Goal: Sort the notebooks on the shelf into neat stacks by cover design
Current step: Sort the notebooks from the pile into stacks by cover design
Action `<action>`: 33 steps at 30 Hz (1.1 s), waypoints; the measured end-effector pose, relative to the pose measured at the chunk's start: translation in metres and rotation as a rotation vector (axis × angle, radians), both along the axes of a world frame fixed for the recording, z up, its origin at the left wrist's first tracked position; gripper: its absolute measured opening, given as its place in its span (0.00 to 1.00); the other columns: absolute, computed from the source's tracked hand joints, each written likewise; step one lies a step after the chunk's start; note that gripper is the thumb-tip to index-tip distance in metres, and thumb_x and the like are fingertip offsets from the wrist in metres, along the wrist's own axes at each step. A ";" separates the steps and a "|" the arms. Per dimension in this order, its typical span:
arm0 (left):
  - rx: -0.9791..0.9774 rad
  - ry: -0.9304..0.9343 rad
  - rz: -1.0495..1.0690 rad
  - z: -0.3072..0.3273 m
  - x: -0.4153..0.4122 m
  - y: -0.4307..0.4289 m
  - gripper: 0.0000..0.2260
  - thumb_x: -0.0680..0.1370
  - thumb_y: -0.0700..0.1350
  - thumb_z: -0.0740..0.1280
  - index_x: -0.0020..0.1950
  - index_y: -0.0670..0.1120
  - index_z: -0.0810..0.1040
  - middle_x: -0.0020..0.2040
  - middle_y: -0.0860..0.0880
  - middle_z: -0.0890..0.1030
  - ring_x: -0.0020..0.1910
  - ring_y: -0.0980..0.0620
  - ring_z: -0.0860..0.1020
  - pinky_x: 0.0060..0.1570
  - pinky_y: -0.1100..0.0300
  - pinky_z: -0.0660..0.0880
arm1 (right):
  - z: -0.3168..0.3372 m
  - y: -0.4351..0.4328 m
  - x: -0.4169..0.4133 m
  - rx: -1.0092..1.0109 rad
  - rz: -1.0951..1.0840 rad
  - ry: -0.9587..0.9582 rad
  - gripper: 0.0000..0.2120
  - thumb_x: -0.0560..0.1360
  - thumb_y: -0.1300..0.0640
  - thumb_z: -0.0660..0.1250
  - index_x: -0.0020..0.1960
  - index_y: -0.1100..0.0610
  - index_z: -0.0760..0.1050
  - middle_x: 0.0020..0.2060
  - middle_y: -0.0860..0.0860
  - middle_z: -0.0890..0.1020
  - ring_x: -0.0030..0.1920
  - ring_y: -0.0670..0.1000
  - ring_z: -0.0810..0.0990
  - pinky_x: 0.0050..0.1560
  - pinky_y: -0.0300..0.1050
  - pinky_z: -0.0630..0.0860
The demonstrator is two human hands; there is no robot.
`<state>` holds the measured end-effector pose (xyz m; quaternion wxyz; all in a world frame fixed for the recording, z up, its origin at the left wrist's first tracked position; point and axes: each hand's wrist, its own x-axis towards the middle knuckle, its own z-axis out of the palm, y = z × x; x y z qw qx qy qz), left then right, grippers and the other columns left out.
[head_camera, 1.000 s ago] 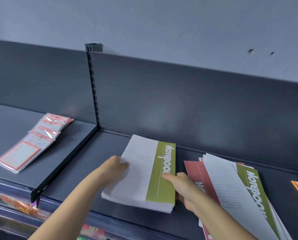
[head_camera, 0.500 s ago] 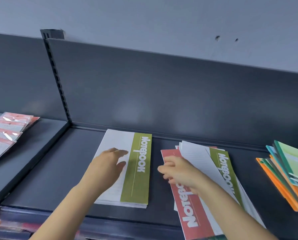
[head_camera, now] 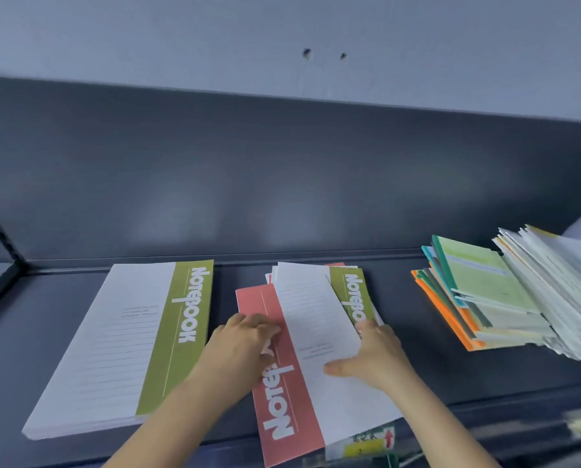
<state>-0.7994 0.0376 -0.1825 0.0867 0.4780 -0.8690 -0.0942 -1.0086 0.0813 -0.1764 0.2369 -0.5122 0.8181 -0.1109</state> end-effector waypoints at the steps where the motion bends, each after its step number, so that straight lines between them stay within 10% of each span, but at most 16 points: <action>1: -0.018 -0.021 -0.023 0.002 -0.006 -0.001 0.22 0.79 0.45 0.64 0.72 0.54 0.68 0.72 0.55 0.68 0.68 0.50 0.66 0.65 0.55 0.66 | 0.003 -0.001 -0.001 0.012 -0.004 -0.032 0.34 0.55 0.40 0.79 0.54 0.55 0.73 0.52 0.49 0.77 0.51 0.50 0.78 0.49 0.47 0.79; 8: -0.241 -0.316 -0.222 0.021 -0.067 -0.012 0.35 0.80 0.52 0.62 0.79 0.51 0.43 0.79 0.51 0.45 0.78 0.46 0.44 0.75 0.47 0.46 | 0.020 0.000 0.003 -0.211 0.119 -0.135 0.26 0.73 0.57 0.71 0.67 0.53 0.65 0.65 0.49 0.69 0.62 0.52 0.73 0.57 0.43 0.73; 10: -0.382 -0.272 -0.262 0.035 -0.074 -0.020 0.34 0.76 0.54 0.68 0.78 0.51 0.56 0.77 0.49 0.59 0.77 0.43 0.54 0.73 0.42 0.50 | 0.038 0.004 -0.001 -0.299 0.208 -0.110 0.19 0.74 0.59 0.69 0.64 0.51 0.70 0.60 0.48 0.76 0.59 0.52 0.76 0.57 0.45 0.74; 12: -0.509 -0.131 -0.322 0.052 -0.073 -0.030 0.19 0.68 0.51 0.76 0.57 0.50 0.80 0.54 0.49 0.82 0.59 0.45 0.79 0.64 0.43 0.69 | 0.060 0.005 -0.009 -0.387 0.265 0.011 0.12 0.73 0.59 0.70 0.54 0.50 0.75 0.50 0.46 0.81 0.51 0.52 0.79 0.51 0.49 0.76; 14: -0.560 0.013 -0.298 0.071 -0.069 -0.037 0.09 0.69 0.48 0.76 0.40 0.48 0.78 0.34 0.51 0.79 0.34 0.47 0.81 0.41 0.54 0.76 | 0.079 0.005 -0.018 -0.555 0.237 0.146 0.07 0.72 0.58 0.70 0.49 0.50 0.78 0.45 0.45 0.80 0.47 0.51 0.79 0.48 0.50 0.76; 18: -0.364 0.256 0.103 0.099 -0.058 -0.038 0.12 0.80 0.55 0.62 0.47 0.46 0.72 0.41 0.51 0.77 0.41 0.43 0.77 0.37 0.54 0.70 | 0.100 0.007 -0.042 -0.945 -0.011 0.250 0.18 0.73 0.59 0.69 0.62 0.54 0.74 0.61 0.50 0.76 0.62 0.53 0.72 0.61 0.49 0.69; 23: 0.048 0.524 0.342 0.055 -0.056 -0.051 0.10 0.80 0.42 0.62 0.60 0.43 0.74 0.55 0.43 0.81 0.55 0.41 0.77 0.46 0.57 0.70 | 0.061 -0.001 -0.054 -0.514 -0.032 -0.195 0.24 0.76 0.51 0.67 0.70 0.52 0.67 0.64 0.48 0.72 0.67 0.50 0.69 0.61 0.44 0.67; 27: 0.316 0.281 0.439 0.003 -0.056 -0.048 0.14 0.77 0.34 0.55 0.62 0.37 0.70 0.60 0.39 0.76 0.59 0.40 0.74 0.48 0.58 0.67 | 0.020 -0.004 -0.053 -0.091 -0.070 -0.294 0.35 0.75 0.42 0.64 0.76 0.54 0.56 0.75 0.53 0.61 0.73 0.54 0.62 0.69 0.52 0.64; 33: 0.343 0.087 0.449 -0.008 -0.055 -0.026 0.17 0.80 0.47 0.59 0.66 0.41 0.68 0.62 0.42 0.69 0.61 0.41 0.70 0.60 0.54 0.67 | 0.009 -0.019 -0.055 -0.085 -0.219 -0.522 0.39 0.75 0.43 0.66 0.77 0.57 0.53 0.74 0.54 0.62 0.72 0.55 0.64 0.67 0.53 0.66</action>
